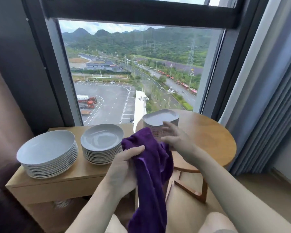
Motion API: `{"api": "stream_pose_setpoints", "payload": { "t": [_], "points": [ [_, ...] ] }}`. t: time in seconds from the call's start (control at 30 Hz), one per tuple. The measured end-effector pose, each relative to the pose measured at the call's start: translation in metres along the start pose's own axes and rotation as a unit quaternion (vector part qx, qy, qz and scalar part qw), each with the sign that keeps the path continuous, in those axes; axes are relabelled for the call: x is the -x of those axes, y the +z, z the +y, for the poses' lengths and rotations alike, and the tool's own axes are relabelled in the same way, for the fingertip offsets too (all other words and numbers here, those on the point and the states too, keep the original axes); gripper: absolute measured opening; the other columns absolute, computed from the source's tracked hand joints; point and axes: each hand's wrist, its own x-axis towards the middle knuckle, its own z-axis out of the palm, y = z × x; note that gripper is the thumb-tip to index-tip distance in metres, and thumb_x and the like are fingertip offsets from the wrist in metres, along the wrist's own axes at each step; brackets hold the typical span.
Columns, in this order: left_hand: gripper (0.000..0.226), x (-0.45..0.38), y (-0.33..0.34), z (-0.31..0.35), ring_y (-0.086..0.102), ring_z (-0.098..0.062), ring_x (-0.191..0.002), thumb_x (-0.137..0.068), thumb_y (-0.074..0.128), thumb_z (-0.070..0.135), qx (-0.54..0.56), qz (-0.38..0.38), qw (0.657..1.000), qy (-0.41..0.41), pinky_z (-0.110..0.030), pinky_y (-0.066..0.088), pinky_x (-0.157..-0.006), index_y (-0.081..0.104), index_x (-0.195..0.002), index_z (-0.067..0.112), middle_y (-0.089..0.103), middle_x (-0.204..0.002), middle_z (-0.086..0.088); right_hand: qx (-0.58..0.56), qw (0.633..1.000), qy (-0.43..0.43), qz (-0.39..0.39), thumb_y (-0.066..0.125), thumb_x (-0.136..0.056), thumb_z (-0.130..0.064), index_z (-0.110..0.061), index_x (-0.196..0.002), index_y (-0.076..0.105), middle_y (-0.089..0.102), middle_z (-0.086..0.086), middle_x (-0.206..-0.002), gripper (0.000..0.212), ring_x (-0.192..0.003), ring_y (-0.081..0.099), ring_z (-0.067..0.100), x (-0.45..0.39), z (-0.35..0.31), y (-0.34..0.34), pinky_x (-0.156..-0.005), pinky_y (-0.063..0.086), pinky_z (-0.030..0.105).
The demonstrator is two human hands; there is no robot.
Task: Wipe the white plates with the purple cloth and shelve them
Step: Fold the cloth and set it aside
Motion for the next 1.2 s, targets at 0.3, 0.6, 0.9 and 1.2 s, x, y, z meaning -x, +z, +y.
{"api": "stream_pose_setpoints", "payload": {
  "t": [0.3,0.6,0.9,1.2],
  "points": [
    [0.054,0.007,0.015,-0.004,0.074,-0.036,-0.071,-0.067,0.025,-0.005,0.077,-0.015,0.996,0.044,-0.049,0.064,-0.068,0.078,-0.073,0.0,0.073,-0.079,-0.019,0.209,0.96,-0.013,0.188,0.052,-0.097,-0.054,-0.022,-0.081,0.066,0.065,-0.01,-0.09,0.038,-0.087,0.061,0.011,0.079,0.056,0.031,-0.077,0.047,0.032],
    [0.044,0.014,0.015,0.009,0.067,-0.025,-0.064,-0.067,0.027,-0.003,-0.001,0.018,1.0,-0.013,-0.036,0.056,-0.067,0.069,-0.074,0.004,0.064,-0.074,-0.009,-0.323,0.944,0.053,0.039,0.049,-0.103,-0.016,-0.01,-0.09,0.077,0.071,0.005,-0.082,0.031,-0.075,0.062,0.016,0.084,0.017,0.036,-0.071,0.046,0.032],
    [0.027,-0.001,-0.06,0.046,0.072,-0.023,-0.07,-0.095,0.05,-0.007,-0.297,0.135,0.943,-0.064,-0.03,0.058,-0.062,0.071,-0.111,-0.002,0.074,-0.088,-0.016,-0.388,0.899,0.045,0.199,0.059,-0.101,-0.011,-0.013,-0.083,0.062,0.064,-0.001,-0.065,0.019,-0.057,0.06,0.011,0.072,0.008,-0.009,-0.05,0.051,0.022],
    [0.011,-0.005,-0.095,0.064,0.071,-0.021,-0.071,-0.096,0.067,0.002,-0.442,0.225,0.867,-0.04,-0.03,0.06,-0.062,0.075,-0.103,0.004,0.077,-0.086,-0.013,-0.374,0.898,0.023,0.229,0.061,-0.096,-0.003,-0.016,-0.093,0.058,0.065,0.002,-0.079,0.014,-0.071,0.059,0.014,0.07,0.035,-0.03,-0.065,0.049,0.028]
  ]
}}
